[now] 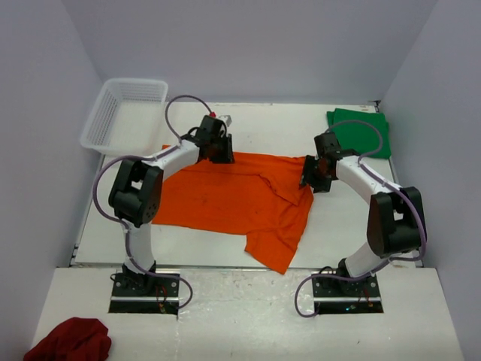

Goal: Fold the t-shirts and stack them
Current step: Fold the flattened tshirt in 1/3 of the way

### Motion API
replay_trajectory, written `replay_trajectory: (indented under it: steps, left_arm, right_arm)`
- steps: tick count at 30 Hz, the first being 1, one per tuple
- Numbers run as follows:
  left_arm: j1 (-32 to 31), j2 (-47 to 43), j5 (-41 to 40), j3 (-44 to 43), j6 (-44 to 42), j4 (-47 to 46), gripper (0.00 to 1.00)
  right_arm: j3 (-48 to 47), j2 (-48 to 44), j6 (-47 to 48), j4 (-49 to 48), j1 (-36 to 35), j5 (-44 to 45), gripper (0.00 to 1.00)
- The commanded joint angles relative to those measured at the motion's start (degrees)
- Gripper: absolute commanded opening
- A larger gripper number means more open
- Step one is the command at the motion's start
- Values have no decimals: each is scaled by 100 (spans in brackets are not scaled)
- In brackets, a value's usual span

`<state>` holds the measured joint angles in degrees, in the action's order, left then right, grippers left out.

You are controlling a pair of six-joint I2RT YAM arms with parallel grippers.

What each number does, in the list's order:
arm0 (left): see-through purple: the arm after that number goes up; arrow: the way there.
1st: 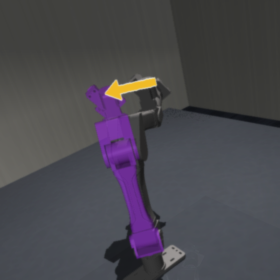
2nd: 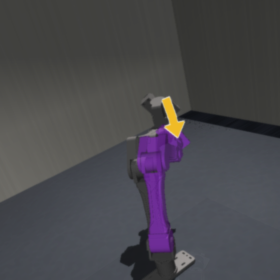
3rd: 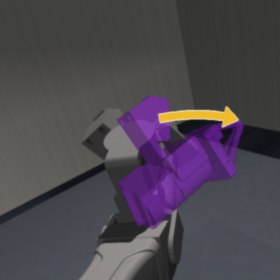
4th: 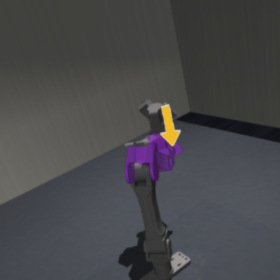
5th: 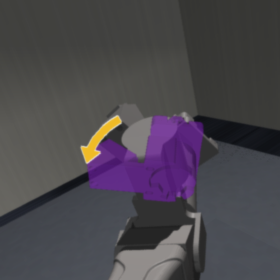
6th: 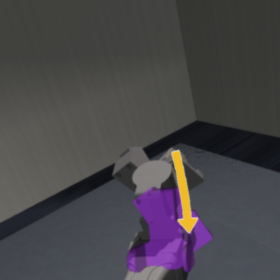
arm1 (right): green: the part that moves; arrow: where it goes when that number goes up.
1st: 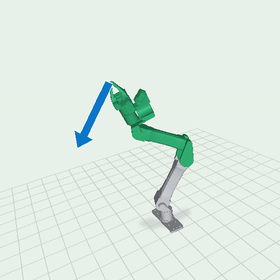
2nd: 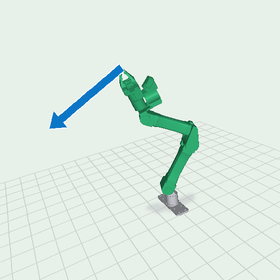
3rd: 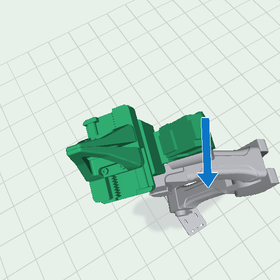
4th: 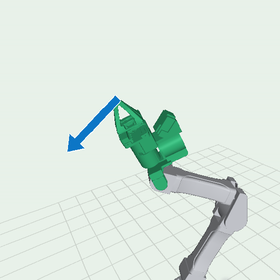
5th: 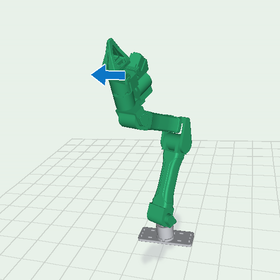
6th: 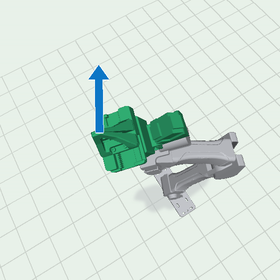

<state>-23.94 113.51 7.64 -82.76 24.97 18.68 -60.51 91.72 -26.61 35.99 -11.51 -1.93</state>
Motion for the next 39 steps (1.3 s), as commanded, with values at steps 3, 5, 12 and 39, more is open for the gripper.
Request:
replay_trajectory:
  steps: [3, 5, 12, 39]
  left_arm:
    - [-734, -558, 537, 594, 324, -725, 34]
    - [-901, -593, 493, 717, 368, -830, 34]
    - [-1472, -576, 353, 841, 517, -1085, 35]
    - [-1666, 830, 616, -231, 693, -1129, 32]
  right_arm:
    - [-286, -85, 104, -162, -9, -289, 55]
    - [-312, 3, 95, -223, -1, -430, 52]
    - [-558, 329, 130, -233, -123, -650, 43]
    - [-435, 74, 183, -250, -132, -545, 44]
